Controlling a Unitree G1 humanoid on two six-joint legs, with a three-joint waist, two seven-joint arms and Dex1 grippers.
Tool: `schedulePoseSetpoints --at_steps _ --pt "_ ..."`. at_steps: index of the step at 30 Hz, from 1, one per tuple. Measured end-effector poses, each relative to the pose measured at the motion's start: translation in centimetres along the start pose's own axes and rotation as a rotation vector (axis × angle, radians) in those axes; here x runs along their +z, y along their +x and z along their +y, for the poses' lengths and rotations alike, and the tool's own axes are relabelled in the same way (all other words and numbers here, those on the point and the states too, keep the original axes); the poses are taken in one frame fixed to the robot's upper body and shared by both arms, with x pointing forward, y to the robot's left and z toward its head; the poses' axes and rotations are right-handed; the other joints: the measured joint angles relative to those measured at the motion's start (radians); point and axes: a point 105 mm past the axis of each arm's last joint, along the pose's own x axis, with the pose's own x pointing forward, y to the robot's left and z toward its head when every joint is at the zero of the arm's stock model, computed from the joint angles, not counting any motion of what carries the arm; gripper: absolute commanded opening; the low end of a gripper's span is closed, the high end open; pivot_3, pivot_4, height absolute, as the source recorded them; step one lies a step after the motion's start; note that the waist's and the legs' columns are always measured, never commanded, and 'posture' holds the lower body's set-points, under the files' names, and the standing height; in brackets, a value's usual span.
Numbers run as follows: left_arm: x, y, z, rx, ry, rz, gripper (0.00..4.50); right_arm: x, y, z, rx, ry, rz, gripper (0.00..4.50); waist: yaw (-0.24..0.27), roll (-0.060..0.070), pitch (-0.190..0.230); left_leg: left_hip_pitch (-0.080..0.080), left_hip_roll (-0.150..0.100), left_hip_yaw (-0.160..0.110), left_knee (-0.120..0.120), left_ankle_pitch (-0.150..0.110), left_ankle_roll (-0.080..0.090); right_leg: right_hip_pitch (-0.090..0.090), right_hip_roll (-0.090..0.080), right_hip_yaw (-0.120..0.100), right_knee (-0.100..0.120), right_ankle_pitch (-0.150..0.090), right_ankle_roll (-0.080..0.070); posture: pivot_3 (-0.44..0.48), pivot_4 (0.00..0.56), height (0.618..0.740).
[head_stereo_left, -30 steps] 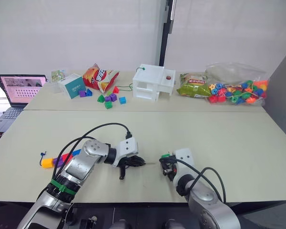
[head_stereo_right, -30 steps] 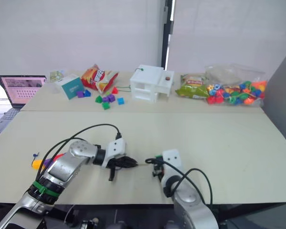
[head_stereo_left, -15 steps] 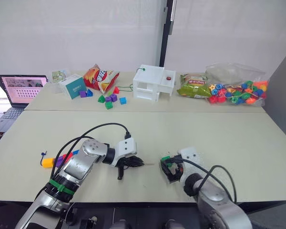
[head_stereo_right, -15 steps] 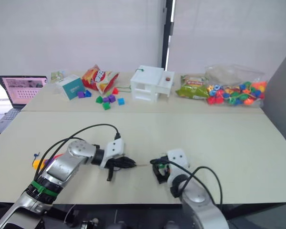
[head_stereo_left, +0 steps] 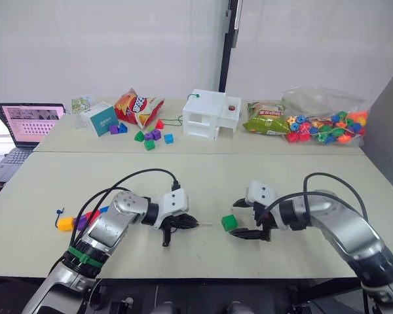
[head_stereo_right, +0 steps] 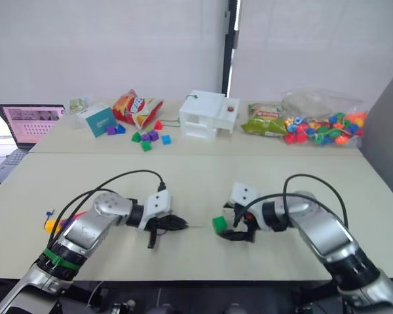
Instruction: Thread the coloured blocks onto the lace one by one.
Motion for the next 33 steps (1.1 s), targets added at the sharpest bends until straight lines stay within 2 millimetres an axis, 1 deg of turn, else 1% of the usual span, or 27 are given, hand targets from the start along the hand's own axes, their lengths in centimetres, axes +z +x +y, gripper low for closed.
schedulePoseSetpoints --at_steps 2,3,8,12,15,22,29,33 --pt "0.0 0.0 -0.2 -0.002 0.001 -0.001 0.00 -0.7 0.4 -0.4 0.040 -0.029 0.019 4.48 0.003 0.000 0.000 0.000 0.000 0.000 0.000 0.000 0.000 0.000 -0.001 0.000 0.000 0.000 0.000 0.000 0.150 0.740" --pt "0.0 0.1 -0.2 -0.003 -0.003 0.001 0.00 -1.1 0.8 -0.4 0.064 -0.035 0.027 4.24 0.004 0.000 0.000 -0.001 0.000 0.000 0.000 0.000 0.000 0.000 -0.001 0.000 0.000 0.000 0.000 0.000 0.150 0.740" --pt "0.1 0.1 -0.2 0.003 -0.007 0.003 0.00 -1.6 1.9 -0.7 0.099 -0.042 0.009 2.64 0.008 0.000 0.000 -0.001 0.000 0.000 0.000 0.000 0.000 -0.001 -0.001 0.000 0.000 0.000 0.000 0.000 0.150 0.740" --pt "0.5 0.1 -0.4 0.005 0.000 0.002 0.00 -1.5 2.1 -0.6 0.095 -0.040 -0.012 1.23 0.010 0.000 0.000 -0.001 0.000 0.000 0.000 0.000 0.000 -0.001 -0.002 0.000 0.001 0.000 0.000 0.000 0.150 0.740" --pt "0.8 0.3 -0.4 0.025 -0.009 0.007 0.00 -1.7 2.0 -0.5 0.060 -0.012 -0.029 1.19 0.015 0.000 0.000 -0.001 0.000 0.000 0.000 0.000 0.000 -0.001 -0.002 0.000 0.001 0.000 0.000 0.000 0.150 0.740" --pt "1.2 1.0 0.0 0.080 0.009 0.053 0.00 -1.4 2.3 0.6 0.009 0.033 -0.041 1.19 0.020 0.000 0.000 0.000 -0.001 0.000 0.000 0.000 0.000 -0.001 -0.002 0.001 0.002 0.000 0.000 0.000 0.150 0.740" --pt "1.2 1.6 -0.4 0.055 0.013 0.061 0.00 -1.2 2.4 0.9 -0.007 0.032 -0.027 1.19 0.020 0.000 0.000 0.000 -0.001 0.000 0.000 0.000 0.000 -0.001 -0.002 0.001 0.002 0.000 0.000 0.000 0.150 0.740" --pt "1.7 1.8 -0.3 0.053 0.024 0.052 0.00 -1.2 2.4 0.9 -0.009 0.027 -0.018 1.19 0.020 0.000 0.000 0.000 -0.001 0.000 0.000 0.000 0.000 -0.001 -0.002 0.001 0.002 0.000 0.000 0.000 0.150 0.740"
